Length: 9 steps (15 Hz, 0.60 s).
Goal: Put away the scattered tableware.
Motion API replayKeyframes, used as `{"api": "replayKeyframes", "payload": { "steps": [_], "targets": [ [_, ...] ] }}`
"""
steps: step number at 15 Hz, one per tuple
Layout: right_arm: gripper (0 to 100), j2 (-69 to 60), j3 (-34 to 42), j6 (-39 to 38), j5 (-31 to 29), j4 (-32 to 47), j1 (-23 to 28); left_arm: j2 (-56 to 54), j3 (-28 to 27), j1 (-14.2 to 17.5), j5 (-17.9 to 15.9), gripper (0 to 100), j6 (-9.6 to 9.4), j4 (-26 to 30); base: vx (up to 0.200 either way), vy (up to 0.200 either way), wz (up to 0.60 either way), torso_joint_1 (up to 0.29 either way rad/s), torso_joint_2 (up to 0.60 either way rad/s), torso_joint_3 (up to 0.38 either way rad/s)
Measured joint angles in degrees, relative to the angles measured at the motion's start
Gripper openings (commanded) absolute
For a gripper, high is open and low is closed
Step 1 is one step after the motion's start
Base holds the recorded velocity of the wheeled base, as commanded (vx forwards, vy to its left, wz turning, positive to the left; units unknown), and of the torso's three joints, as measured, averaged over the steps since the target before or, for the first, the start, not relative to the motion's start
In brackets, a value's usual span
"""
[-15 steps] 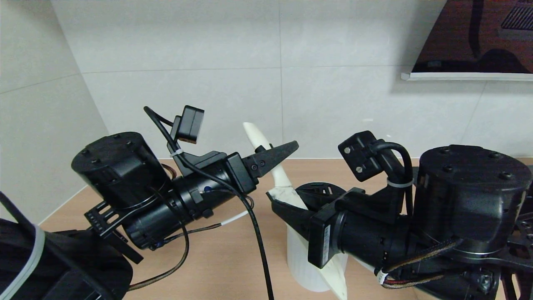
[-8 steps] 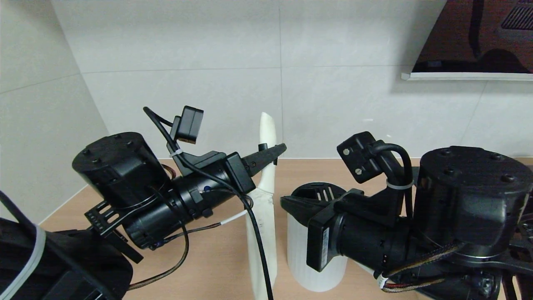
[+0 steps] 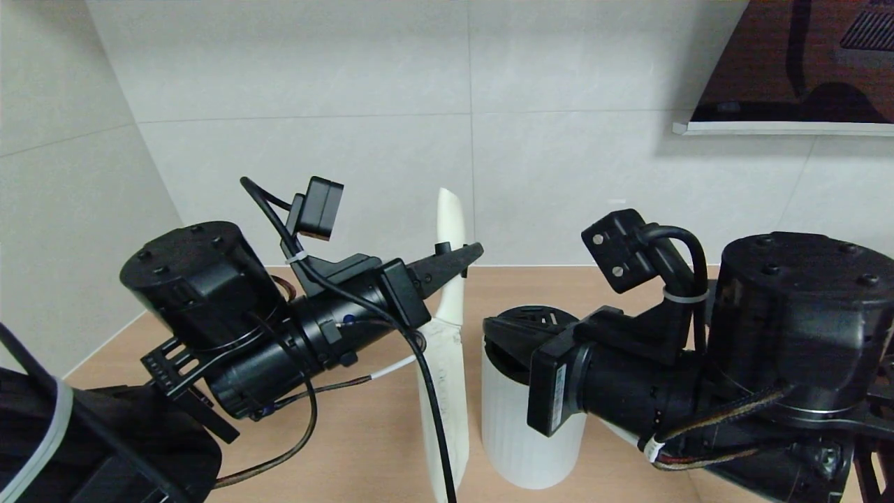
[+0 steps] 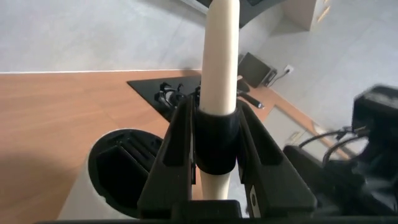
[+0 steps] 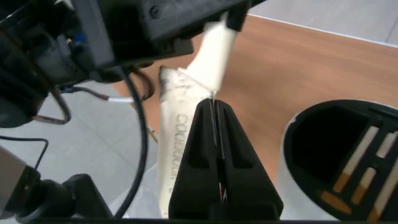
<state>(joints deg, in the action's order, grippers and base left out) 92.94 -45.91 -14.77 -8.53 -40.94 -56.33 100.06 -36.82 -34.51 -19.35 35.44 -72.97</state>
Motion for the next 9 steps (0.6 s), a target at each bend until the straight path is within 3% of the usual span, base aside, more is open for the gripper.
{"api": "replayKeyframes", "payload": {
  "steps": [3, 4, 7, 9],
  "targets": [
    [100, -0.22, -0.11, 0.02, 0.00, -0.01, 1.87, -0.63, -0.39, -0.02, 2.06, 0, -2.76, 2.47, 0.000, 0.000, 0.00, 0.000, 0.00, 0.000],
    [100, -0.44, -0.12, 0.05, 0.02, 0.00, 4.11, -1.66, -2.93, -0.05, 7.89, 0, -4.02, 7.36, 0.000, 0.000, 0.00, 0.000, 0.00, 0.000],
    [100, -0.79, -0.21, 0.11, 0.05, 0.00, 9.92, -3.04, -9.62, -0.62, 19.19, 0, -6.79, 15.42, 0.000, 0.000, 0.00, 0.000, 0.00, 0.000],
    [100, -1.21, 0.13, 0.11, 0.11, 0.00, 15.08, -3.40, -14.70, -2.15, 23.31, 0, -9.19, 18.15, 0.000, 0.000, 0.00, 0.000, 0.00, 0.000]
  ]
}}
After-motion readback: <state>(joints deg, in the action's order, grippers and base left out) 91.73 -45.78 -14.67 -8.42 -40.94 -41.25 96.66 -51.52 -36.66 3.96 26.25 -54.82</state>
